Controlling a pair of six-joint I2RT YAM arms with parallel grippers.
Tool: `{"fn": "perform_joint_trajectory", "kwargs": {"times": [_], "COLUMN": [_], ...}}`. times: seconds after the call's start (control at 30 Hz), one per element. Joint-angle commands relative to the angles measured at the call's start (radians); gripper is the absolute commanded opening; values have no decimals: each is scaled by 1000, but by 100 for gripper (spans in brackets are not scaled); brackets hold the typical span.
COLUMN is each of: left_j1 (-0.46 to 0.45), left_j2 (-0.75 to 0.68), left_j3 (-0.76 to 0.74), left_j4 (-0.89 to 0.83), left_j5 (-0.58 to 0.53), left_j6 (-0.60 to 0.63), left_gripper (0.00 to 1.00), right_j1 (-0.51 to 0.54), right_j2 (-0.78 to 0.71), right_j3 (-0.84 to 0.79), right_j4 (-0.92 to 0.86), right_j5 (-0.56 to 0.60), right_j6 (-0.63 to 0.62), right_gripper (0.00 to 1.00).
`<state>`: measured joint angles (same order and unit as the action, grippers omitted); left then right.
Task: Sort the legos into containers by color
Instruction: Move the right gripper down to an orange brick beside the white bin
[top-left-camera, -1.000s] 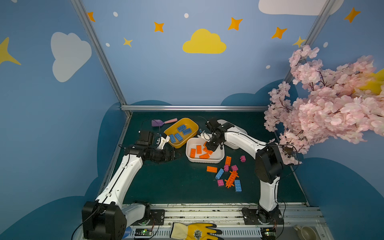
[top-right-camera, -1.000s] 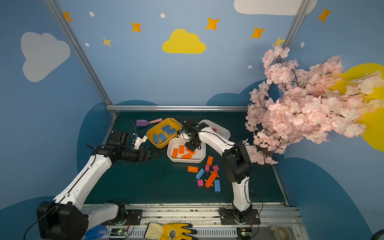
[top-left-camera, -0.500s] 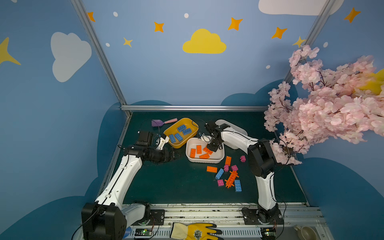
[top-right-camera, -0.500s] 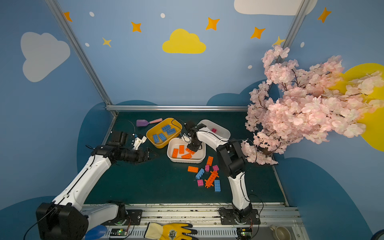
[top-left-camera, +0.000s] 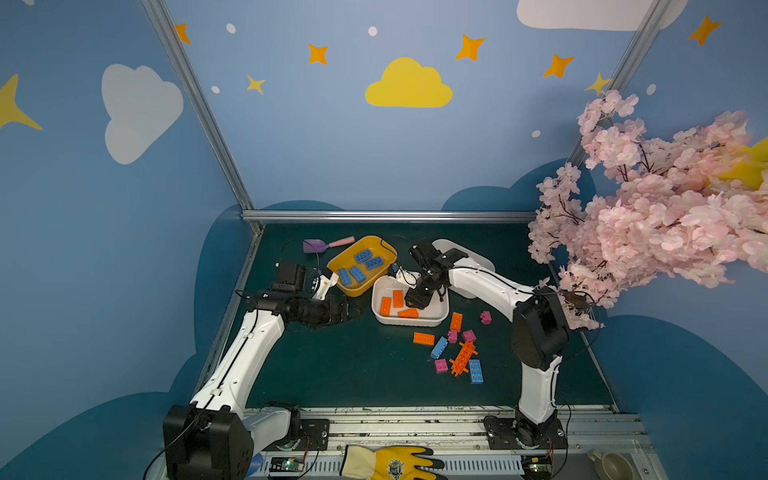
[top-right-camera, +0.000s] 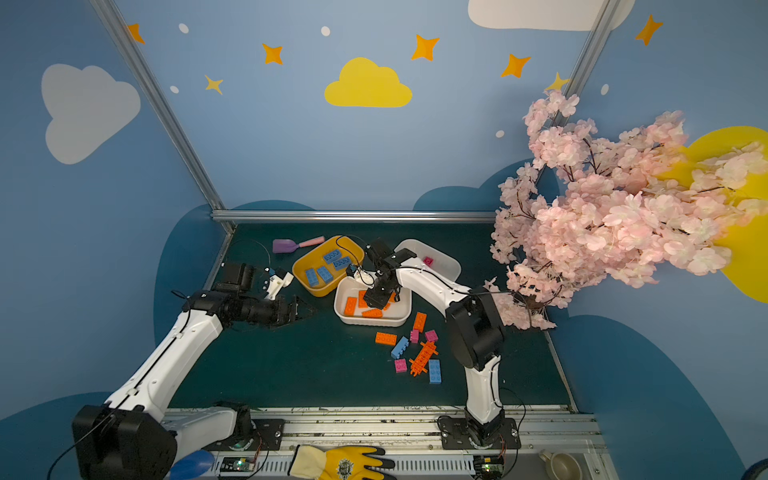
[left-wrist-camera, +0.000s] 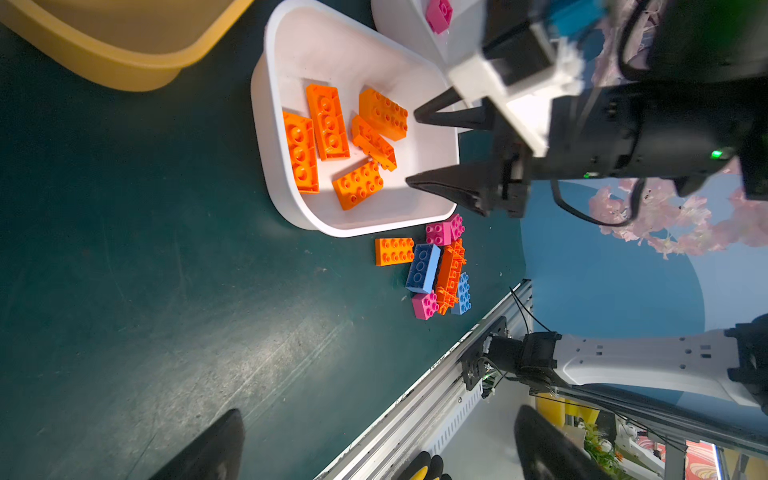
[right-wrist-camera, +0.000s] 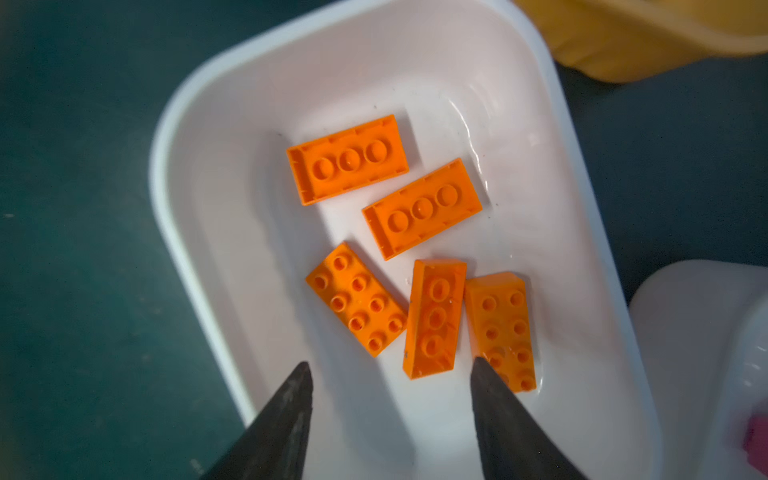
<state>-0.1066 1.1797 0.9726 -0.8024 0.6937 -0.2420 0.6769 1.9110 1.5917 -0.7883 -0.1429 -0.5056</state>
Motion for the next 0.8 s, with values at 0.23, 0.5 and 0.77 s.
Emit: {"fn": "perform_joint_trajectory", "kwargs": {"times": [0.23,0.5,0.77], "left_j1": [4,4,4], "left_j2": [-23,-37,-41], "left_j3": [-17,-36,-38], "left_j4": [5,23,25], "left_j5": [38,44,40], "left_j6": [3,-12,-15], "left_gripper": [100,100,100], "right_j1": [49,120,161], "right_j2": [-306,-344,-245], "right_j3": [-336,-531,-549], "right_j4": [-66,64,195], "right_j5": [37,116,216], "right_j6": [27,28,32], "right_gripper": [65,66,65]}}
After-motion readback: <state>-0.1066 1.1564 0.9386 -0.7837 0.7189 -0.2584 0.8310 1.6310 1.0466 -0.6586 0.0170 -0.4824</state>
